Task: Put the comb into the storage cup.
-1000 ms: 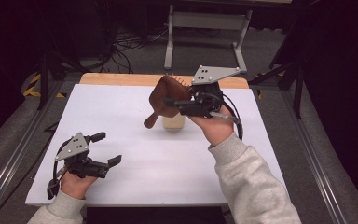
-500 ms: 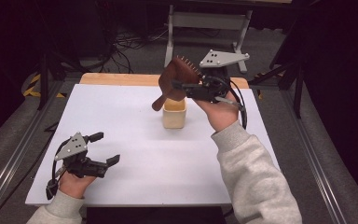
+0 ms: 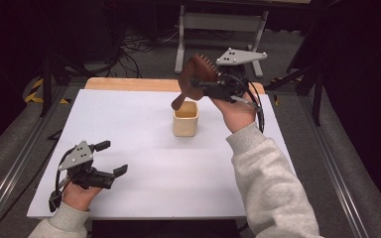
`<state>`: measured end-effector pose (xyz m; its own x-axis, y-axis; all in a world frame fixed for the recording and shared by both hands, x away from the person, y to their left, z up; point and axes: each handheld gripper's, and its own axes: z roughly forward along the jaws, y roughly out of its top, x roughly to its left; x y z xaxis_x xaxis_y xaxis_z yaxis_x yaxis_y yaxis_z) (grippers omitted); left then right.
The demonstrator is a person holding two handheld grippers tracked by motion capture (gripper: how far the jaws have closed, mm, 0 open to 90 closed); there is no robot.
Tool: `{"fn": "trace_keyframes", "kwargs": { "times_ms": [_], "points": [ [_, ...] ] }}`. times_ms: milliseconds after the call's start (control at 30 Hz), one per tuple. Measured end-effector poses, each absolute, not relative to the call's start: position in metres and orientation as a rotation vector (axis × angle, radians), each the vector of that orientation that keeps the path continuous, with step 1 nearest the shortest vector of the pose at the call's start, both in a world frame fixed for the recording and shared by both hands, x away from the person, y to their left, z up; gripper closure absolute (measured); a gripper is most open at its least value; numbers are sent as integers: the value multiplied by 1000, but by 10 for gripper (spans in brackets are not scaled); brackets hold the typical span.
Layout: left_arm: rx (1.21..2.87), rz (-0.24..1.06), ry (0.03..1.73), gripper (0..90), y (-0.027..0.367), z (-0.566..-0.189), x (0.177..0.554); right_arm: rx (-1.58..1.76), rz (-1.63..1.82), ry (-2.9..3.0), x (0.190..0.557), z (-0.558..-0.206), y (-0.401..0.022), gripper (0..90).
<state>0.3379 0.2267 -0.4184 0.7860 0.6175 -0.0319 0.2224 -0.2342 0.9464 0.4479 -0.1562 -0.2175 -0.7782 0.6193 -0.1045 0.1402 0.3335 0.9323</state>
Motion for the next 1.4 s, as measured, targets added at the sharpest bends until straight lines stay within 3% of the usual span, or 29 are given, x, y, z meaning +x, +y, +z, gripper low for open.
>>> {"fn": "trace_keyframes", "kwargs": {
  "times_ms": [667, 1400],
  "points": [
    [1813, 423, 658, 7, 228, -419, 338, 748, 1362, 2159, 472, -231, -161, 581],
    [1813, 416, 660, 8, 229, -421, 339, 838, 1323, 2244, 495, -272, -158, 572]
  ]
}}
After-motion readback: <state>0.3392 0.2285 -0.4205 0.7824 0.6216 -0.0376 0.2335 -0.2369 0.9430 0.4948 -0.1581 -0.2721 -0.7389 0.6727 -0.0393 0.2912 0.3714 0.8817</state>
